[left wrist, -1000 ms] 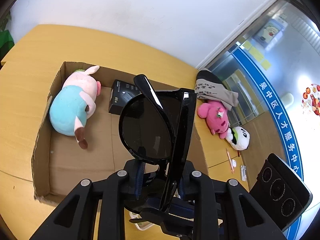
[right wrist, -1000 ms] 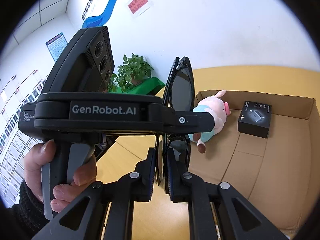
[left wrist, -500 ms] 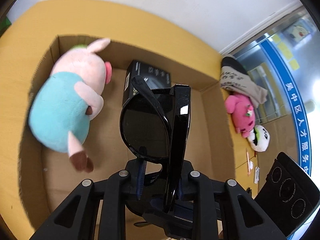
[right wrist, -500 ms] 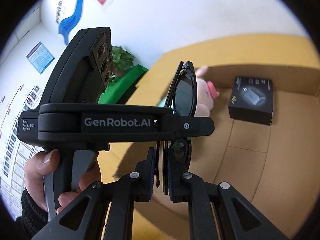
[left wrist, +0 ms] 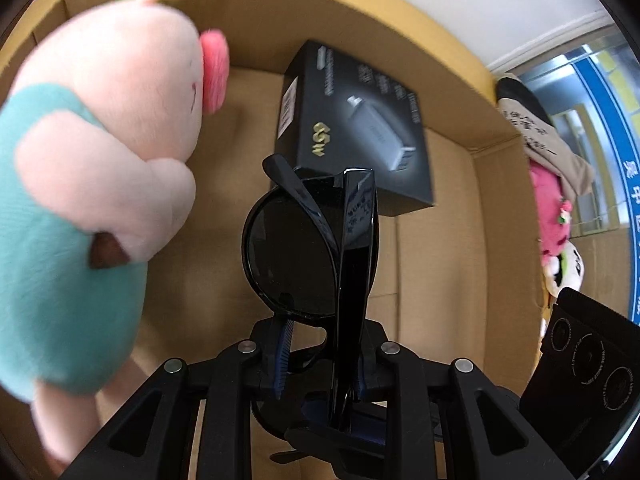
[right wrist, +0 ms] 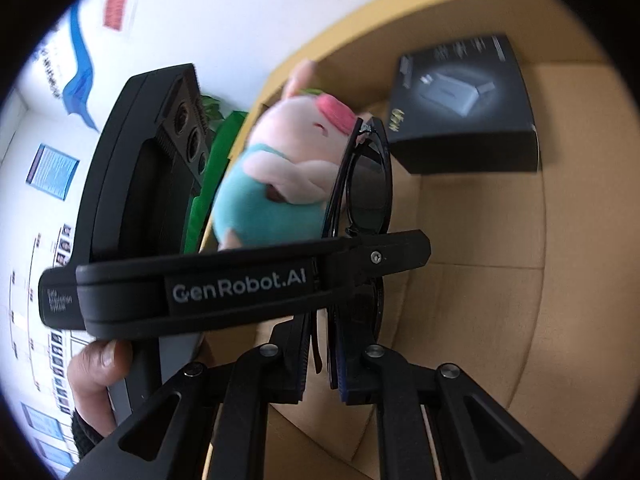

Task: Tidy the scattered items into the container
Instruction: 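Carry the sunglasses over the cardboard box and lower them inside, then open the left gripper to release the sunglasses in the box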

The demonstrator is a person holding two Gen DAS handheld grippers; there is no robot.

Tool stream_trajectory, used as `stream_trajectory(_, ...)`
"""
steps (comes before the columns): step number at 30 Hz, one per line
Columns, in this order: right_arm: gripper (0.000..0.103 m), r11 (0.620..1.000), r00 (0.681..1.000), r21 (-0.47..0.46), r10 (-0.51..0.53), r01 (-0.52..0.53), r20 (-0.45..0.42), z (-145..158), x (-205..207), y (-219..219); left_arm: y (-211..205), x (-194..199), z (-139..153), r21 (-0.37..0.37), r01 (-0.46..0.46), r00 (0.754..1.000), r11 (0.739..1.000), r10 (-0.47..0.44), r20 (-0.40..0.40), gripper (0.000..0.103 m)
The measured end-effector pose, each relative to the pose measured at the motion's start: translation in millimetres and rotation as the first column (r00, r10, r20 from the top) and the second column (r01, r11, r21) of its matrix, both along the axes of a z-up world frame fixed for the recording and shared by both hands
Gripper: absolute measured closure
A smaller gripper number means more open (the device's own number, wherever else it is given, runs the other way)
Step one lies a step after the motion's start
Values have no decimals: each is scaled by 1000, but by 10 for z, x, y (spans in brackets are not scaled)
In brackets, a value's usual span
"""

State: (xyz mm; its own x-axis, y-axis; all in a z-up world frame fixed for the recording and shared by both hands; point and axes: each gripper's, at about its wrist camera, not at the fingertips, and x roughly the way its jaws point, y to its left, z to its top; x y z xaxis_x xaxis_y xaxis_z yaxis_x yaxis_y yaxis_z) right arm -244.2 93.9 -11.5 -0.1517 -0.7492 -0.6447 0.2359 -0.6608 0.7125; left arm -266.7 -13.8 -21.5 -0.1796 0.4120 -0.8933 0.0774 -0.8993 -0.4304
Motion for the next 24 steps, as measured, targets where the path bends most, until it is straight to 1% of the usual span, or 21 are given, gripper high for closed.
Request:
stream_trajectory(2, 93, 1000, 1000, 19, -5, 5, 28, -63, -33, -8, 3, -19, -64, 7, -8, 1000, 1000, 8, 6, 77)
stream_trajectory(7, 92, 999, 998, 31, -14, 12, 58, -124, -66, 6, 25, -48, -67, 8, -8, 1000, 1000, 8, 8, 77)
stream_trajectory(11, 84, 999, 994, 23, -33, 31, 101, -225, -47, 38, 29, -28, -71, 16, -8, 1000, 1000, 8, 7, 75)
stream_trajectory(12, 82, 999, 993, 20, -41, 39, 112, -240, -39, 53, 22, -19, -67, 18, -9, 1000, 1000, 9, 8, 69)
stream_trajectory(13, 74, 999, 992, 15, -49, 48, 115, -241, -27, 73, 16, -6, -52, 16, -8, 1000, 1000, 8, 6, 59)
stream_trajectory(14, 60, 998, 992, 6, -58, 58, 111, -225, -8, 99, 16, 8, -30, 2, -9, 1000, 1000, 9, 0, 54)
stream_trajectory(15, 53, 998, 993, 2, -67, 67, 102, -192, 18, 129, 12, 28, 7, -12, -8, 1000, 1000, 8, -11, 48)
stream_trajectory(16, 44, 997, 993, 3, -73, 73, 88, -148, 51, 158, 10, 61, 64, -24, -4, 1000, 1000, 3, -29, 46)
stream_trajectory(17, 41, 997, 995, 10, -78, 78, 68, -88, 96, 190, 7, 90, 118, -26, -1, 999, 1000, 0, -45, 46)
stream_trajectory(19, 39, 996, 996, 32, -78, 77, 35, 12, 190, 239, -11, 181, 274, -41, -9, 996, 999, 5, -91, 37)
stream_trajectory(20, 37, 996, 997, 45, -78, 78, 16, 69, 257, 271, -15, 244, 367, -62, -14, 993, 998, 6, -120, 34)
stream_trajectory(21, 37, 995, 997, 64, -83, 83, -7, 132, 336, 309, -19, 329, 477, -83, -18, 988, 996, 5, -156, 29)
stream_trajectory(22, 36, 992, 995, 88, -89, 92, -36, 196, 416, 343, -28, 410, 569, -98, -19, 982, 995, 0, -190, 26)
stream_trajectory(24, 33, 976, 984, 179, -94, 121, -152, 383, 621, 433, -29, 592, 767, -131, -30, 965, 991, -6, -262, 25)
